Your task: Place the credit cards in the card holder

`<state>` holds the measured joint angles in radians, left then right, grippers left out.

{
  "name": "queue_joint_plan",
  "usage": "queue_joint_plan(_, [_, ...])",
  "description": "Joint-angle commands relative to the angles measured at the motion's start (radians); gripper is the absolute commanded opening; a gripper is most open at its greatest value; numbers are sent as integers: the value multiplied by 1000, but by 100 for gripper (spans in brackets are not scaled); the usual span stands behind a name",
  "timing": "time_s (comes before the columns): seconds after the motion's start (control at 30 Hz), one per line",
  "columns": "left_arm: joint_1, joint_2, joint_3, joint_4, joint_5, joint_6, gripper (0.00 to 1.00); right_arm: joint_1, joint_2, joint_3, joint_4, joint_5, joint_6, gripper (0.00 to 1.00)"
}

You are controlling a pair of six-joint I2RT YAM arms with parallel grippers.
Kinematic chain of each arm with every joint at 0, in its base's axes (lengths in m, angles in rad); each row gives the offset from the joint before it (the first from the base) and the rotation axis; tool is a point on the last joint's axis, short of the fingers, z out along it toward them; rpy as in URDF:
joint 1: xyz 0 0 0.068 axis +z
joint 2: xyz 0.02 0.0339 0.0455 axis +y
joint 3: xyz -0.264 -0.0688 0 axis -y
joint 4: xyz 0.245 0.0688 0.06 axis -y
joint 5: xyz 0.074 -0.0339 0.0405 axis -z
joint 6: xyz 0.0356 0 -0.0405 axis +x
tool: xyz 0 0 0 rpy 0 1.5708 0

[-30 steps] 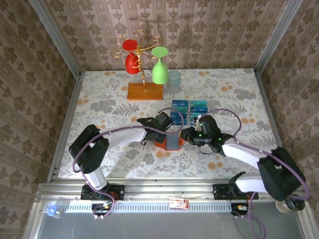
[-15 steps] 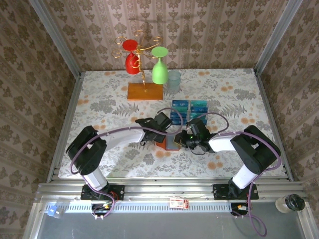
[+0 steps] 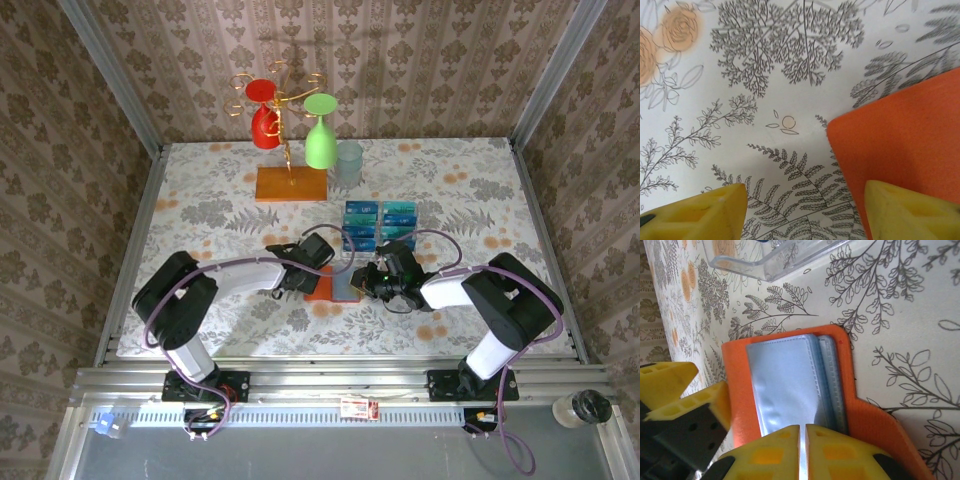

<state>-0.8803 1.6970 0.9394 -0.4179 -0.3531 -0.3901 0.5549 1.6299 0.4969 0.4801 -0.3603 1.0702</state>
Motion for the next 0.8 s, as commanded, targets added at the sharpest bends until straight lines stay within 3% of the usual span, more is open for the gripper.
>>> queue_joint_plan(0.0, [-2,23,9,-31,-45,-16,64,4,9,-26,-41,64,6,12])
queue_joint_plan(0.33, [-26,62,45,-67,-59,-46,64,24,-20,-29,-51,66,-33,12])
queue_joint_plan(0.6, [-39,90,72,-65,-81,-45,64,34,-155,56,-240,39,-163,11])
queue_joint_plan(0.77, [-39,82,81,-64,-90,-40,64,58,-156,131,-291,14,-193,9])
